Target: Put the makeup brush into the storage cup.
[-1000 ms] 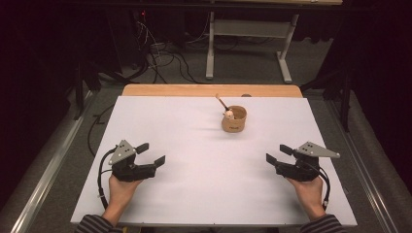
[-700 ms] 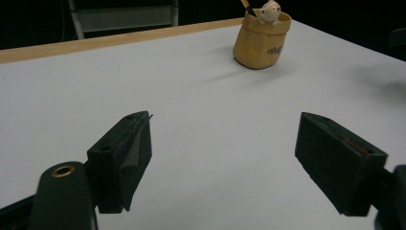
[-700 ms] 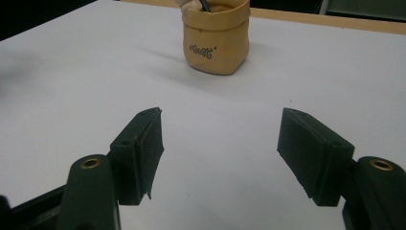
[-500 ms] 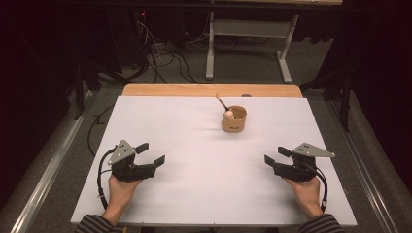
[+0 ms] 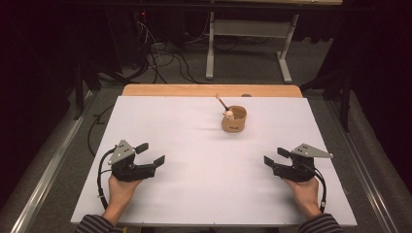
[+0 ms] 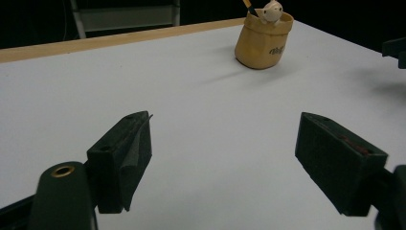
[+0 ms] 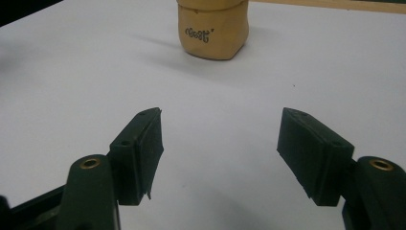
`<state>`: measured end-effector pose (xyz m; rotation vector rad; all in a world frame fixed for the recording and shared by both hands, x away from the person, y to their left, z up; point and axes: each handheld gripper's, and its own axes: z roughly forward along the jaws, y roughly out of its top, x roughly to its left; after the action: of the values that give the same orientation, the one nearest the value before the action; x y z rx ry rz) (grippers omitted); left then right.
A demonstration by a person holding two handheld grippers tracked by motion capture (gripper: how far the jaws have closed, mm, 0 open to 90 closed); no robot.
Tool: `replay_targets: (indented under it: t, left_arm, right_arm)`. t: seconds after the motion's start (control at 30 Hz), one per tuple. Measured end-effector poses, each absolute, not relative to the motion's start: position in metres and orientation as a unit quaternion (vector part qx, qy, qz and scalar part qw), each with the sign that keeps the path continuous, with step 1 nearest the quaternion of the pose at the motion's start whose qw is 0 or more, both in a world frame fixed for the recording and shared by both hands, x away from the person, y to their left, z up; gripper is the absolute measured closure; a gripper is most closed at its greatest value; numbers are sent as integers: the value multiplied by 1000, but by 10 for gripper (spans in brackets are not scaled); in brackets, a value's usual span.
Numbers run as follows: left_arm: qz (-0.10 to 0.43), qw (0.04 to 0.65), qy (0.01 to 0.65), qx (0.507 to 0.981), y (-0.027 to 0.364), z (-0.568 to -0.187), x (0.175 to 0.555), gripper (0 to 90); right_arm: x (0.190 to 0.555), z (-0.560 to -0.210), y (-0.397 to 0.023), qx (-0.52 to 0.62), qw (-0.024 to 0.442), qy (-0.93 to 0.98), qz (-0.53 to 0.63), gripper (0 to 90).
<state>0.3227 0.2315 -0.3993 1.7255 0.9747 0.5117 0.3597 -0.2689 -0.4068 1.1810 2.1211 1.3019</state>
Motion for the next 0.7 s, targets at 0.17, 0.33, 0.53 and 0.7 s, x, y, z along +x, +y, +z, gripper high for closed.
replay_targets:
  t: [0.17, 0.33, 0.53, 0.7]
  left_arm:
    - [213, 520, 408, 720, 232, -399, 323, 207]
    - [212, 520, 408, 720, 231, -400, 322, 207]
    - [212, 520, 408, 720, 231, -399, 322, 207]
    - [213, 520, 408, 719, 231, -400, 323, 207]
  right_arm:
    - [361, -410, -271, 429, 190, 752, 463, 344]
    - [361, -412, -273, 433, 192, 750, 461, 345]
    - [361, -414, -272, 432, 189, 752, 460, 343]
    - [359, -415, -269, 432, 184, 753, 461, 343]
